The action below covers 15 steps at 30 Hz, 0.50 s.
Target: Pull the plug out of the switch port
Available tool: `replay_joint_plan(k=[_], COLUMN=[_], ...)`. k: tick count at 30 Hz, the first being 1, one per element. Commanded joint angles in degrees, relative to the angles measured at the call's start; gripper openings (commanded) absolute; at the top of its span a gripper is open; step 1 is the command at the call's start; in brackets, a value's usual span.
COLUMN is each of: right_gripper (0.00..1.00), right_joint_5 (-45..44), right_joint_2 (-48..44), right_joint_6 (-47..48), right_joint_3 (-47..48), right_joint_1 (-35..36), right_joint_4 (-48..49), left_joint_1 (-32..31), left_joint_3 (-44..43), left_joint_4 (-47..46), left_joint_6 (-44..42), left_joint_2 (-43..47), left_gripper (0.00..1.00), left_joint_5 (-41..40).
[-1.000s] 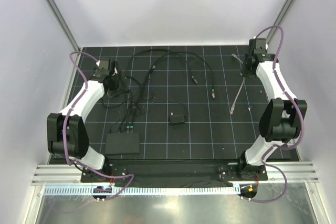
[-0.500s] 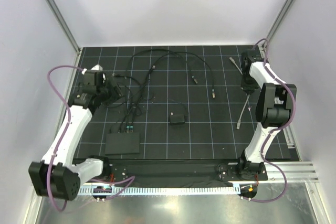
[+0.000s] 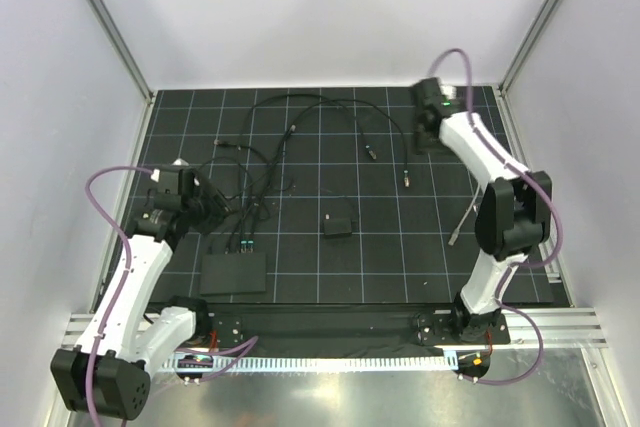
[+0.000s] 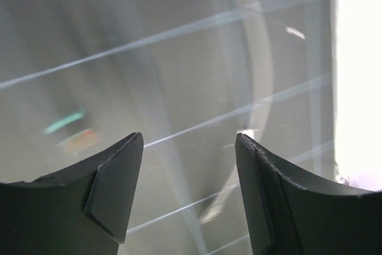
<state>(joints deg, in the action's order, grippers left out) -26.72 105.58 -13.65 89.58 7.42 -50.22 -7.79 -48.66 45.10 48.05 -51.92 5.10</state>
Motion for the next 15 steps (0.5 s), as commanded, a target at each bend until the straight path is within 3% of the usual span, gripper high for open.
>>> replay_joint_plan(k=[1, 3, 5, 9, 12, 15], right_gripper=[0.71, 0.71, 0.72, 0.71, 0.70, 0.69], right_joint_5=[1.06, 5.69, 20.43, 48.96, 56.85, 61.34], right_joint_2=[-7.49, -7.67, -8.81, -8.03, -2.24, 4.36], right_joint_6=[-1.81, -2.69, -5.76, -16.12, -23.08, -24.49], right_joint_3=[2.43, 2.97, 1.13, -7.20, -7.33, -4.43], right_joint_1=[13.88, 17.52, 21.48, 26.23, 31.41, 35.55], right_joint_4=[2.05, 3.97, 8.27, 28.99, 38.67, 40.89], left_joint_1=[0.15, 0.15, 0.23, 0.23, 0.06, 0.14], left_joint_3=[2.34, 3.84, 4.98, 7.97, 10.25, 11.74], left_joint_4=[1.83, 2.27, 3.67, 4.91, 5.52, 6.58], left_joint_6=[5.45, 7.22, 10.12, 13.20, 15.75, 17.51], left_joint_2=[-0.28, -0.98, -1.34, -0.38, 0.85, 1.38], left_gripper=[0.50, 0.48, 0.47, 0.45, 0.43, 0.40], left_joint_5=[-2.11, -3.60, -4.57, -9.05, -10.37, -10.82])
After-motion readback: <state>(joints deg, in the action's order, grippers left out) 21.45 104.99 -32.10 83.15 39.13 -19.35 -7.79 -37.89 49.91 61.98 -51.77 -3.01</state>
